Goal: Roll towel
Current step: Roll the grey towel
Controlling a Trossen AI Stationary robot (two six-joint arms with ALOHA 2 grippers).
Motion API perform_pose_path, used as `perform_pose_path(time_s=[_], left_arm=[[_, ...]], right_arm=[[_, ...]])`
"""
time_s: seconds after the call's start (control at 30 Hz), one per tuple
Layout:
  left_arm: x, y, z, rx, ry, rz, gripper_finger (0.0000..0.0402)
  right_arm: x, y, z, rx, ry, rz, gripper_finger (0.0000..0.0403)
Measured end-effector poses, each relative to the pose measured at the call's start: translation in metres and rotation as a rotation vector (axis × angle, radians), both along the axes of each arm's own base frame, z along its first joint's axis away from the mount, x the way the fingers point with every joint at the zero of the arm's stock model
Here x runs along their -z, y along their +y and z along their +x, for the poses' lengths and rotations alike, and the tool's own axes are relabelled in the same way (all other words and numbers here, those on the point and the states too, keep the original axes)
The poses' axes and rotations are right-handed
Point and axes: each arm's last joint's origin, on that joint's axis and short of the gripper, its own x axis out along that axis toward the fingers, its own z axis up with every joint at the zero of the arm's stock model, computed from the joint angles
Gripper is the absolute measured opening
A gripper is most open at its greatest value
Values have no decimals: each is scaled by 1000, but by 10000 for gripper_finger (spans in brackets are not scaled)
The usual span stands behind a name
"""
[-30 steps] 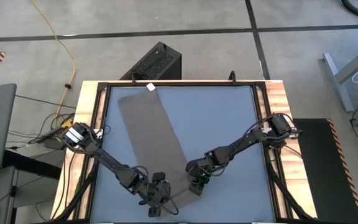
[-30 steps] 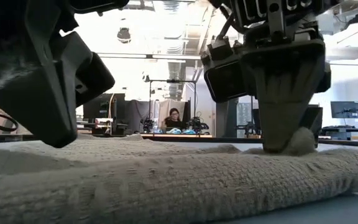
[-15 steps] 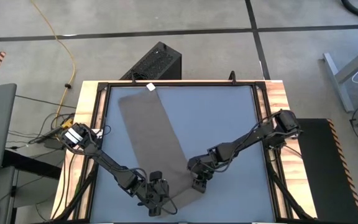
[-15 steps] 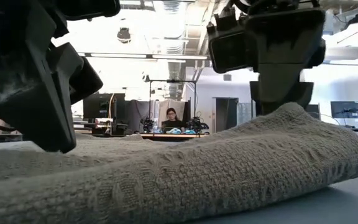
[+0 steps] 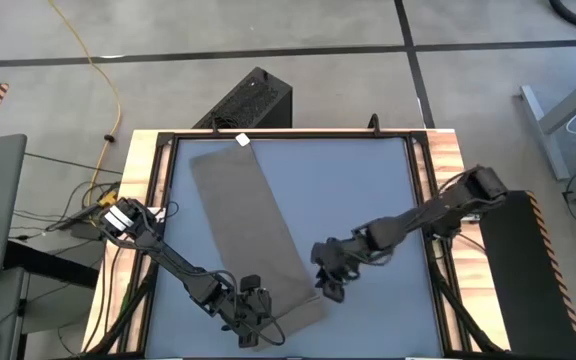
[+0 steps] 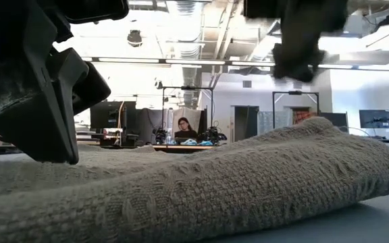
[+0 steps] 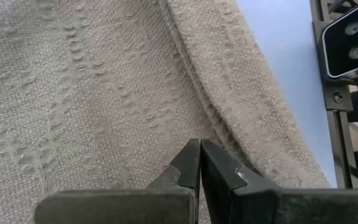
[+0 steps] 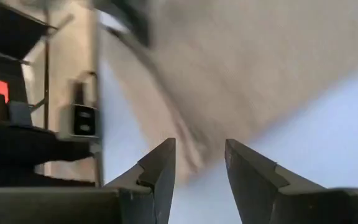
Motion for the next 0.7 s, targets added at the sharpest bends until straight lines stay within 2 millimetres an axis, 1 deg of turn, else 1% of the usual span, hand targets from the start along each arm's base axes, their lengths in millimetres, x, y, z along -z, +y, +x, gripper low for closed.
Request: perform_pose_path(time_s=[0.07, 0.13, 0.23, 0.3, 0.37, 0.47, 0.53, 0.6, 0.7], left_arm=[[0, 0, 0, 3, 1, -3, 0], [0, 0, 0, 14, 7, -10, 0], [0, -1, 0, 53, 18, -13, 0], [0, 0, 0, 76, 28, -24, 0], [0, 1, 1, 101, 40, -37, 0], [1, 1, 1, 128, 45, -34, 0], [1, 1, 1, 137, 43, -26, 0], [1, 1, 1, 138, 45, -24, 0], [1, 1, 1, 136, 48, -25, 0]], right_arm=[[-12, 10, -4, -58, -120, -57, 164], [-23, 18, -8, -72, -228, -126, 163], [-35, 16, -11, -3, -335, -259, 161], [-39, 9, -12, 40, -348, -315, 160], [-42, 0, -11, 60, -351, -321, 158], [-47, -13, -10, 44, -341, -283, 155], [-48, -18, -8, 27, -338, -255, 153], [-47, -14, -6, -8, -352, -230, 151], [-41, 5, -4, -98, -391, -238, 150]])
